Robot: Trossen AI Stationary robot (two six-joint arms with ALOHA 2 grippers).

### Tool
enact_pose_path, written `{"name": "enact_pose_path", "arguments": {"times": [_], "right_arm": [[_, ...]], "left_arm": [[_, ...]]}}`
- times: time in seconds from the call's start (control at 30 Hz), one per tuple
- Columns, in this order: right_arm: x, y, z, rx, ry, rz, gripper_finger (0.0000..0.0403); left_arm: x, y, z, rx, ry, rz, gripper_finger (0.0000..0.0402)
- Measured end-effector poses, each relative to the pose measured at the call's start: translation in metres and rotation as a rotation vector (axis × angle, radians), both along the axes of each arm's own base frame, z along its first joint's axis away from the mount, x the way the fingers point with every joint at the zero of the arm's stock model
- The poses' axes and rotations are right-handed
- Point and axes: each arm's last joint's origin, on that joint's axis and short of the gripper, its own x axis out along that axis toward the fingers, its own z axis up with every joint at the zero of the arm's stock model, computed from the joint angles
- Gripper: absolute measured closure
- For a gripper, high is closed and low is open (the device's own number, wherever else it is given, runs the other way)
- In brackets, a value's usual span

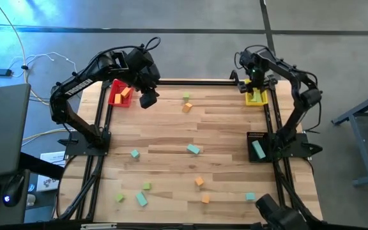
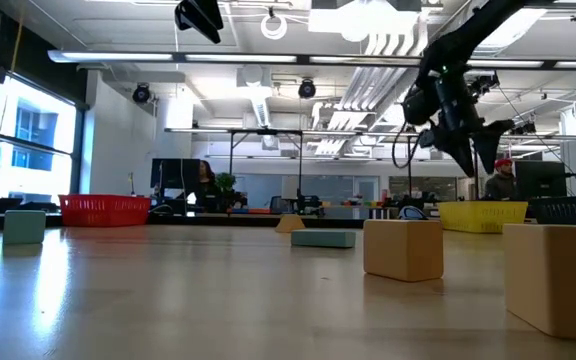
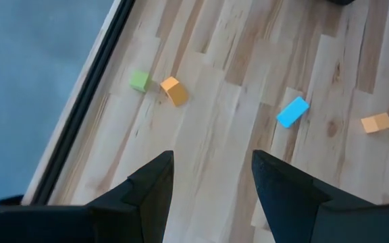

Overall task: Sort & place blocks by color
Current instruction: Put the blue block into the black bin

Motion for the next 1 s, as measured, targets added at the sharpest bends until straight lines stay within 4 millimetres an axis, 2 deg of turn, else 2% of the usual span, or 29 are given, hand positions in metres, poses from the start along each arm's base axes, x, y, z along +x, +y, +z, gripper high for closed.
{"name": "enact_pose_path", "arguments": {"times": [0.27, 0.53, 0.77, 1.0], "right_arm": [[0.003, 0.031, 0.043, -0.143, -0.091, 0.141, 0.0215], [0.006, 0.065, 0.074, -0.250, -0.170, 0.324, 0.0215], [0.013, 0.080, 0.087, -0.314, -0.237, 0.409, 0.0215], [0.028, 0.095, 0.087, -0.326, -0.228, 0.528, 0.0215]], "left_arm": [[-0.001, -0.005, -0.002, -0.109, -0.003, 0.155, 0.0216], [0.009, -0.027, -0.003, -0.122, -0.002, 0.338, 0.0216], [0.017, -0.051, -0.003, -0.146, -0.001, 0.329, 0.0216], [0.031, -0.085, -0.007, -0.074, 0.022, 0.265, 0.0216]]}}
